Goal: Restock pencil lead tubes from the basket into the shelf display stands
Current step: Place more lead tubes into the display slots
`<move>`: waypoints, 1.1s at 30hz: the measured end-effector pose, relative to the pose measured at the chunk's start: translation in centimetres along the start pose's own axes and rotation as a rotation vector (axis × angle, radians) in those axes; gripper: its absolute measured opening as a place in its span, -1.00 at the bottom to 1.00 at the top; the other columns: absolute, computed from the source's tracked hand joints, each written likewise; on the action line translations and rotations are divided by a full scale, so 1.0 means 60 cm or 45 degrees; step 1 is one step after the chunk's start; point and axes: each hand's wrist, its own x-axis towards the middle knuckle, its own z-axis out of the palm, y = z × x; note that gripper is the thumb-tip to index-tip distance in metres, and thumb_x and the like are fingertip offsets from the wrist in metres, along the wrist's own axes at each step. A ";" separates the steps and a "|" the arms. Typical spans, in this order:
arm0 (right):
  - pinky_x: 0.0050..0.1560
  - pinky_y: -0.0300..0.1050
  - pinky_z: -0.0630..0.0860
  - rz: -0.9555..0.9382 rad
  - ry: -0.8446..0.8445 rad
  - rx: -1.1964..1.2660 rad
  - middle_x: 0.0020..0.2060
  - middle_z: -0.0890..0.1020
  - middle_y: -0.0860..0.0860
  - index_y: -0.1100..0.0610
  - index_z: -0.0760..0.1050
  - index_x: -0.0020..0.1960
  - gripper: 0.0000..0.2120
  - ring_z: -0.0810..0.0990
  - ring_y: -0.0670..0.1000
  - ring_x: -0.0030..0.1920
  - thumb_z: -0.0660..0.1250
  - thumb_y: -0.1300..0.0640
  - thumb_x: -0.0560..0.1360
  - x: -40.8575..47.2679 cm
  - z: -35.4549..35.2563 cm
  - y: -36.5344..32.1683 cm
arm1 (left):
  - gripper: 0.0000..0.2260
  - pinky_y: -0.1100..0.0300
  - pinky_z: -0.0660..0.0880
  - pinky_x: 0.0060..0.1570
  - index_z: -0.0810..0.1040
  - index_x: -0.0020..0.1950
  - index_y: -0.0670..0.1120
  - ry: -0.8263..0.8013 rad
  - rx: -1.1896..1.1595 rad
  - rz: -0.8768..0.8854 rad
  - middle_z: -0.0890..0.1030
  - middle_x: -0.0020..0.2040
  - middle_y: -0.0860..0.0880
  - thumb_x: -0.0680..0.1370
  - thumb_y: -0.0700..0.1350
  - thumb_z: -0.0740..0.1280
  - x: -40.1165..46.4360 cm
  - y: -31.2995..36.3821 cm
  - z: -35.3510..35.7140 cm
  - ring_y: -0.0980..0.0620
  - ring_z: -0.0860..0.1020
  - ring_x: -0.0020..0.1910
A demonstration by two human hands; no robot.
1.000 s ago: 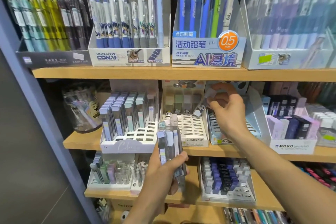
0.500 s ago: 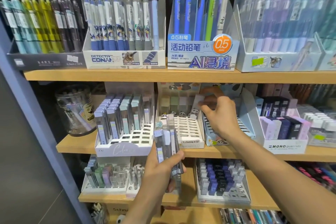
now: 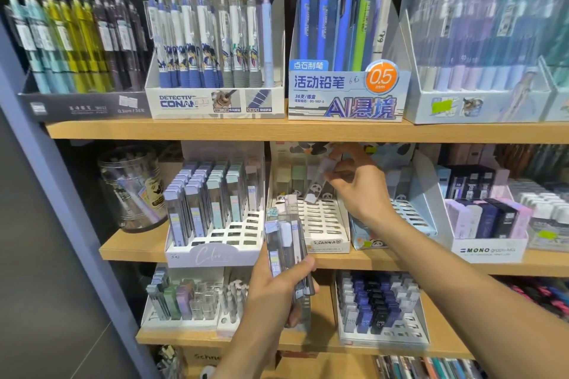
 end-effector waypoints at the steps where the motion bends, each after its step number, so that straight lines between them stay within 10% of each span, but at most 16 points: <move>1: 0.03 -0.01 0.66 -0.015 -0.022 -0.008 -0.12 0.72 -0.09 -0.06 0.47 0.15 -0.68 0.70 -0.07 -0.05 0.46 0.23 0.52 0.002 -0.001 -0.001 | -0.67 0.18 0.29 -0.58 0.58 0.24 0.03 -0.002 0.003 0.000 0.72 0.01 -0.14 0.51 -0.06 0.54 0.000 0.001 0.000 -0.11 0.69 -0.18; 33: -0.05 -0.29 0.56 0.044 0.095 0.150 -0.13 0.67 -0.09 0.12 0.54 0.20 -0.75 0.63 -0.28 -0.16 0.39 0.30 0.55 0.005 0.019 0.008 | -0.73 0.20 0.29 -0.57 0.58 0.22 0.03 -0.035 0.010 -0.004 0.71 0.01 -0.19 0.54 -0.08 0.50 -0.002 0.005 -0.006 0.01 0.65 -0.30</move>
